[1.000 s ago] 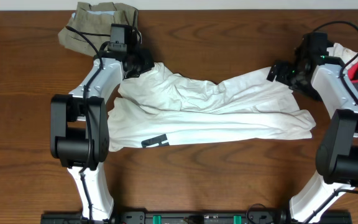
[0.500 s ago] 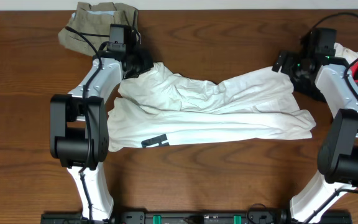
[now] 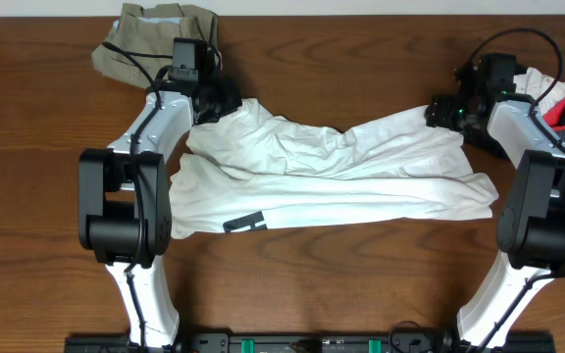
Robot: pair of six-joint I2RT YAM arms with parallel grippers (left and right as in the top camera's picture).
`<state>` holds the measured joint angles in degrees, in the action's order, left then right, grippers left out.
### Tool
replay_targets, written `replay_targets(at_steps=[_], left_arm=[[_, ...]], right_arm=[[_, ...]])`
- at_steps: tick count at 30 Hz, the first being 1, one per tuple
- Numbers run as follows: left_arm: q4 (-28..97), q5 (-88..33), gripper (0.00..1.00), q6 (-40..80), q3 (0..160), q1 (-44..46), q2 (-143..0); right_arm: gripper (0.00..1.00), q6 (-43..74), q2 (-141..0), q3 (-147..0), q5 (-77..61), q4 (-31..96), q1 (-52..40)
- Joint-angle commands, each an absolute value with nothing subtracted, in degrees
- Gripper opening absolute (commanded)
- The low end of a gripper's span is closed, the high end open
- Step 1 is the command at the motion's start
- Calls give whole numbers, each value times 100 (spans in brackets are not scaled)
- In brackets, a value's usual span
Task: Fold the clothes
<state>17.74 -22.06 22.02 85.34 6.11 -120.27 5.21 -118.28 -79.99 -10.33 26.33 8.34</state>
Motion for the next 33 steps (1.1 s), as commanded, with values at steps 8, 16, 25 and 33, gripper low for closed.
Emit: replay_targets(at_steps=[8,16,25,33], left_arm=[[1745,-2139,6,2123,8650,580,-12097],[1737,-2324,6,2115,8661,580,-12077],[1861,-2980,6,1968,8689,580,-11469],[2786,-2958,6,1623,8689,580,-10726]], right_arm=[[79,958,-11808,-8058,-1092,3183,862],[54,961,-11808,-8058,-1074,3389,862],[32,961,-11808,-8055,-1050,3474,862],[31,963,-11810,-8055,-969,3579,862]])
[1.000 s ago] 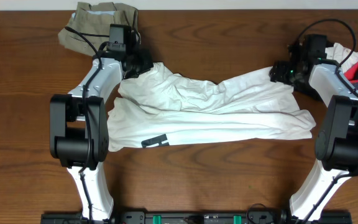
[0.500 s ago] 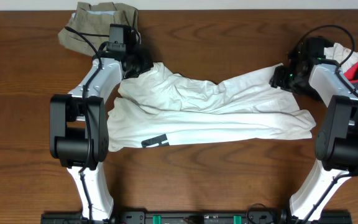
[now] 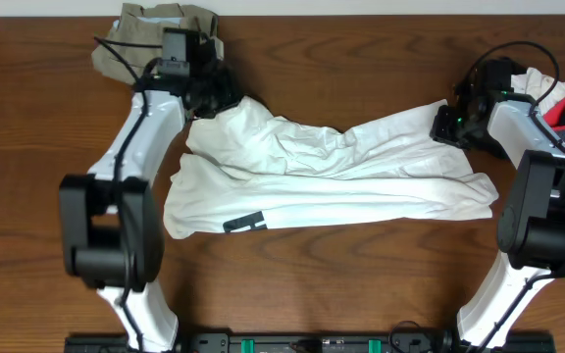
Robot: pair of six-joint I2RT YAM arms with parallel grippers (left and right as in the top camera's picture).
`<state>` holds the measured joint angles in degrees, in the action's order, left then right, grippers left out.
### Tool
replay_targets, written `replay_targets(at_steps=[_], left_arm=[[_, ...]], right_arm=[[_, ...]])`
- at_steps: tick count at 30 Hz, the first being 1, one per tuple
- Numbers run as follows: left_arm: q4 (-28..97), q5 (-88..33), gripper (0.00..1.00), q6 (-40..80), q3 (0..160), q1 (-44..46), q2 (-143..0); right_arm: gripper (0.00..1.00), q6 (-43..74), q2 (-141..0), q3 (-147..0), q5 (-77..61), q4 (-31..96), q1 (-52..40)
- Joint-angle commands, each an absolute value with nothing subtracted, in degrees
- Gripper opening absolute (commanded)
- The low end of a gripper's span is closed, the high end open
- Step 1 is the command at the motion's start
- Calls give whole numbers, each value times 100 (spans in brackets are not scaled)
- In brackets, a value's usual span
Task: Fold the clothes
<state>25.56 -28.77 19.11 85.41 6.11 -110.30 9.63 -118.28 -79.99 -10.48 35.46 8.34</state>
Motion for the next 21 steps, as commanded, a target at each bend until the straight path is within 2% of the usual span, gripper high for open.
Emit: replay_targets(at_steps=[1,9,14,21], left_arm=[[2928,-2928,6,1614,8687,580,-10661],[4429,-2792,6,1463,8687,545,-10495],[5334,-2099,6,1461,8685,495,-10495],[5872,-1170,6,1461,8685,196,-10495]], right_arm=[[31,963,-11810,-8055,-937,3581,860],[31,1026,-11810,-8053,-923,3653,862],[31,1028,-11810,-8053,-923,3671,860],[31,1090,-11810,-8053,-919,3717,860]])
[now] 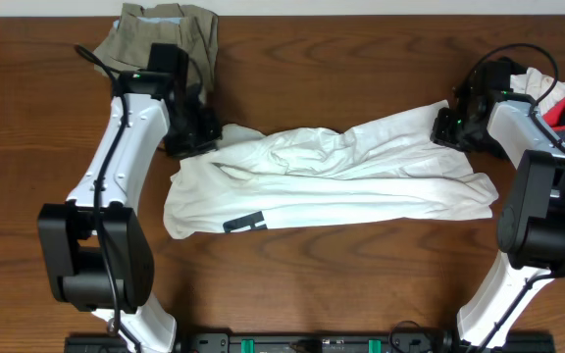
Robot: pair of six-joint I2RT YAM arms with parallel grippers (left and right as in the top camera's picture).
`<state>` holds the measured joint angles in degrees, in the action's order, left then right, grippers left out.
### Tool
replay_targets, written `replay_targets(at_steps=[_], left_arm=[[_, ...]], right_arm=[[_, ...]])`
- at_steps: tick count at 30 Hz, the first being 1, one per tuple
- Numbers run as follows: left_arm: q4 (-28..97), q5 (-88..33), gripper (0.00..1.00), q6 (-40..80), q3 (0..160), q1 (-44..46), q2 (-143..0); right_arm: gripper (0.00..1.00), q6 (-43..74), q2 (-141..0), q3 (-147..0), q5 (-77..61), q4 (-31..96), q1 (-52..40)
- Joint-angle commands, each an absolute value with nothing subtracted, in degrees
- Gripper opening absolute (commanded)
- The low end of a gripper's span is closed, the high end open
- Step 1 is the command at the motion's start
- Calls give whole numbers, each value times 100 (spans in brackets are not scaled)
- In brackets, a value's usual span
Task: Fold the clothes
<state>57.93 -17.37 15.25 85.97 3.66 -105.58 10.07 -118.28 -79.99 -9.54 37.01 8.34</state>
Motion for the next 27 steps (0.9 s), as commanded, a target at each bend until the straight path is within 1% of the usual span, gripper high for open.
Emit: replay_targets(at_steps=[1,5,9,16,19,27], left_arm=[[5896,-1079,6,1461,8685,123,-10495],[5992,-825,6,1461,8685,-156,-10495],[6001,-827,6,1459,8685,-388,-10495],[6108,-827,6,1347,8685,-508,-10495],[6125,-827,6,1350,8685,-508,-10495],[6173,-644,6,1354,8665,-508,-10497]], right_arm=[[31,1181,-11810,-8053,-869,3732,860],[22,1422,-11810,-8053,-513,3822,862],[22,1441,-11810,-8053,-440,3846,862],[14,2012,-11810,-8053,30,3975,862],[9,2453,-11810,-8053,338,4082,871],[6,2958,-11810,-8055,801,4292,956]])
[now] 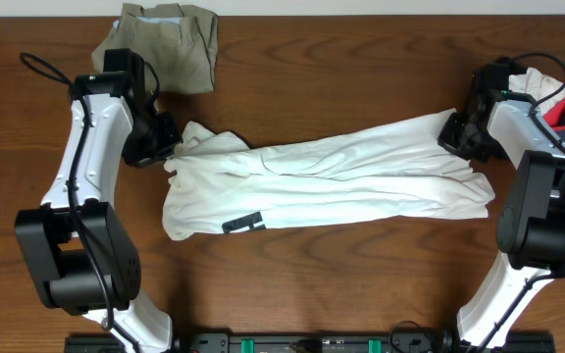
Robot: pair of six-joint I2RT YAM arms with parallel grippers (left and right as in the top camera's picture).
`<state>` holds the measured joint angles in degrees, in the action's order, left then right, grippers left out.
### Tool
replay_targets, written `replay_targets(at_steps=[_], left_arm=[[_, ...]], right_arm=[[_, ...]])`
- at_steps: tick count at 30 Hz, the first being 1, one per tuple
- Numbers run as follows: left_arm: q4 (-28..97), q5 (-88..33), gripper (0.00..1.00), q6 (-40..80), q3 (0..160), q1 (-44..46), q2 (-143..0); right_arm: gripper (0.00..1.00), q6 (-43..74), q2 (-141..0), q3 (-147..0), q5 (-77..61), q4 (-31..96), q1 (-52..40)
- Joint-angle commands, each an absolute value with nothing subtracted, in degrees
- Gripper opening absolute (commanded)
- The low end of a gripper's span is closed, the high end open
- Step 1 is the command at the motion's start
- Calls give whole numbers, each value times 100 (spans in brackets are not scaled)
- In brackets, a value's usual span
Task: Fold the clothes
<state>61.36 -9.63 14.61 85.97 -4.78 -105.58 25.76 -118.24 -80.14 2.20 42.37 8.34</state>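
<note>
A white T-shirt lies stretched across the table, bunched in long folds, with a black label near its front left. My left gripper is shut on the shirt's upper left corner, pulled out to the left. My right gripper is shut on the upper right corner at the far right. The fingertips of both are hidden by cloth and the gripper bodies.
Folded khaki trousers lie at the back left, just behind the left arm. A pile of white and red clothes sits at the right edge behind the right arm. The wooden table runs to the front.
My left gripper has moved further left with the shirt corner, drawing the upper edge straighter. The right gripper shifted slightly right, still holding its corner.
Both grippers first held the shirt's upper corners with the left one near the trousers at the back. The left gripper then came forward and to the left in steps, while the right stayed near the right edge. The shirt is now stretched wider between them.
</note>
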Motion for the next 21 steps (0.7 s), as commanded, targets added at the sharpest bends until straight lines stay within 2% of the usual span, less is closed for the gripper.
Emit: replay_targets(at_steps=[1,7,11,14,19,21], left_arm=[[6173,-565,6,1354,8652,-508,-10497],[6219,10,6,1511,8637,-508,-10575],[6316,-64,6,1573,8637,-508,-10575],[6388,-412,6,1570,8637,-504,-10558],[6405,-777,6,1500,8637,-296,-10315],[6405,-897,6,1415,8637,-56,-10180]], right_arm=[[6,2956,-11810,-8055,797,4298,989],[7,2952,-11810,-8055,792,4416,1111],[9,2864,-11810,-8055,725,4418,1118],[18,2862,-11810,-8055,703,4416,1118],[20,2746,-11810,-8055,563,4471,1039],[28,2714,-11810,-8055,561,4471,982]])
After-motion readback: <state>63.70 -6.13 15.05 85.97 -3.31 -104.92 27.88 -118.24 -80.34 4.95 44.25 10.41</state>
